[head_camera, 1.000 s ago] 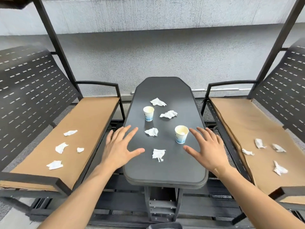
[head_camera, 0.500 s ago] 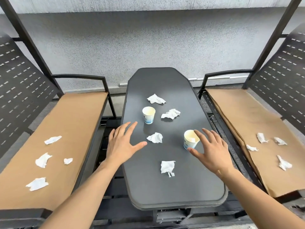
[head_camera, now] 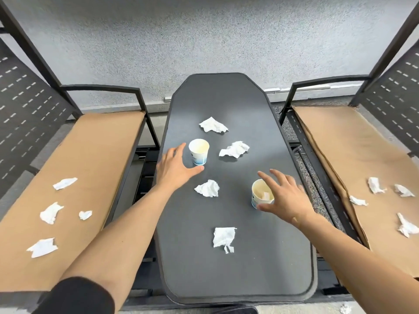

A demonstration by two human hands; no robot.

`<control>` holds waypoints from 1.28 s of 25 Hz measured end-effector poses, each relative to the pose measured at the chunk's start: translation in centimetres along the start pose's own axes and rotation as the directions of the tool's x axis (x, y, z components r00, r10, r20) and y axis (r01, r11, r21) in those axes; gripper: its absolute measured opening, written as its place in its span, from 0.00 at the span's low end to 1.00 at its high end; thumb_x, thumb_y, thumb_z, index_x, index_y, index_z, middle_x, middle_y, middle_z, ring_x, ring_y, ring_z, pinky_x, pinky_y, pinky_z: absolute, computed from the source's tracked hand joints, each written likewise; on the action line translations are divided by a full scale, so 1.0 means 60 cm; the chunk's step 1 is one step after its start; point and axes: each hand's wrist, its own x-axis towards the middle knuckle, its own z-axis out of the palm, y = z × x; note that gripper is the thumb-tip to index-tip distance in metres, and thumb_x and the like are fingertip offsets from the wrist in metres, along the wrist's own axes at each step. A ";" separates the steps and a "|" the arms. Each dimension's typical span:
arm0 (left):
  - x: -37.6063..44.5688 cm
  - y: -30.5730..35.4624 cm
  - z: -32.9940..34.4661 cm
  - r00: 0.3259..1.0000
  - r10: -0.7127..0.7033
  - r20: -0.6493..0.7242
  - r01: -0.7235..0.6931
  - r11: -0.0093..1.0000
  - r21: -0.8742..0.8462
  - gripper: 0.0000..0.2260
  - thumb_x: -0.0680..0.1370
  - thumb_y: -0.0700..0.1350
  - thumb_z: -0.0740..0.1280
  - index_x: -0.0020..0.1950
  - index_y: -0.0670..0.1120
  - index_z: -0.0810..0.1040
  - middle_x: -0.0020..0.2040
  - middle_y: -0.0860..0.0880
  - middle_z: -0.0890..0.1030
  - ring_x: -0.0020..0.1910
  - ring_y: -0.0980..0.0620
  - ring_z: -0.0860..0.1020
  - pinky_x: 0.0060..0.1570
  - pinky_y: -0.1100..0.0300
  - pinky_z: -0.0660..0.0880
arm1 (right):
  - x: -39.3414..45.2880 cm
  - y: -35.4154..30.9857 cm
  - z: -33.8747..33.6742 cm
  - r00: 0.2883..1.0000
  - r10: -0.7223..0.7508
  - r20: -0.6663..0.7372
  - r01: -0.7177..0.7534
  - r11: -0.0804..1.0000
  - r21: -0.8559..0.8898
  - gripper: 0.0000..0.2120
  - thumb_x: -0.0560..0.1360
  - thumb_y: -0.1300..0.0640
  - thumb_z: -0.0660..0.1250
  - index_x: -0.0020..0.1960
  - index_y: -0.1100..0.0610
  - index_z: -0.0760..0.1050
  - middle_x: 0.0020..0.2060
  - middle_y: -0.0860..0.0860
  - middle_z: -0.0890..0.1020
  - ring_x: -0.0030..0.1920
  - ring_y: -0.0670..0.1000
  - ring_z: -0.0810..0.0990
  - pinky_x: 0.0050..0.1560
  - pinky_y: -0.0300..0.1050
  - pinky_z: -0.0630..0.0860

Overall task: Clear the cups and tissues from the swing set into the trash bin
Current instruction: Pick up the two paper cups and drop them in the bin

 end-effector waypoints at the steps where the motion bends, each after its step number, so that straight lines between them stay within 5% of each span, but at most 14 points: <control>1: 0.018 0.005 0.010 1.000 -0.027 0.016 0.027 1.000 0.002 0.45 0.65 0.68 0.70 0.76 0.55 0.56 0.73 0.49 0.64 0.73 0.46 0.60 0.68 0.46 0.63 | 0.008 0.004 0.005 1.000 -0.015 0.016 0.015 1.000 -0.010 0.45 0.66 0.35 0.71 0.75 0.39 0.51 0.75 0.48 0.57 0.72 0.56 0.59 0.65 0.56 0.66; 9: 0.123 0.026 0.078 0.983 -0.133 0.126 0.131 0.991 0.018 0.43 0.64 0.63 0.74 0.72 0.51 0.59 0.70 0.47 0.62 0.70 0.43 0.59 0.64 0.45 0.64 | 0.040 0.015 0.037 0.998 -0.023 -0.050 0.025 0.999 0.046 0.37 0.68 0.36 0.69 0.73 0.43 0.60 0.67 0.45 0.70 0.63 0.54 0.69 0.57 0.50 0.72; 20: 0.166 0.026 0.123 0.984 -0.162 0.076 0.164 0.986 -0.014 0.38 0.65 0.59 0.74 0.70 0.49 0.65 0.67 0.45 0.68 0.67 0.42 0.66 0.61 0.47 0.67 | 0.038 0.005 0.052 0.999 0.017 -0.032 -0.016 0.999 0.042 0.37 0.66 0.38 0.69 0.71 0.46 0.64 0.64 0.49 0.68 0.61 0.55 0.68 0.57 0.50 0.72; 32: 0.032 0.014 0.057 0.997 -0.019 0.070 0.028 0.992 -0.125 0.34 0.64 0.58 0.74 0.67 0.50 0.68 0.65 0.48 0.71 0.65 0.45 0.69 0.62 0.47 0.67 | -0.035 -0.038 0.024 0.992 0.094 -0.088 -0.088 0.994 0.071 0.35 0.67 0.39 0.69 0.71 0.47 0.65 0.63 0.50 0.70 0.60 0.56 0.69 0.58 0.52 0.71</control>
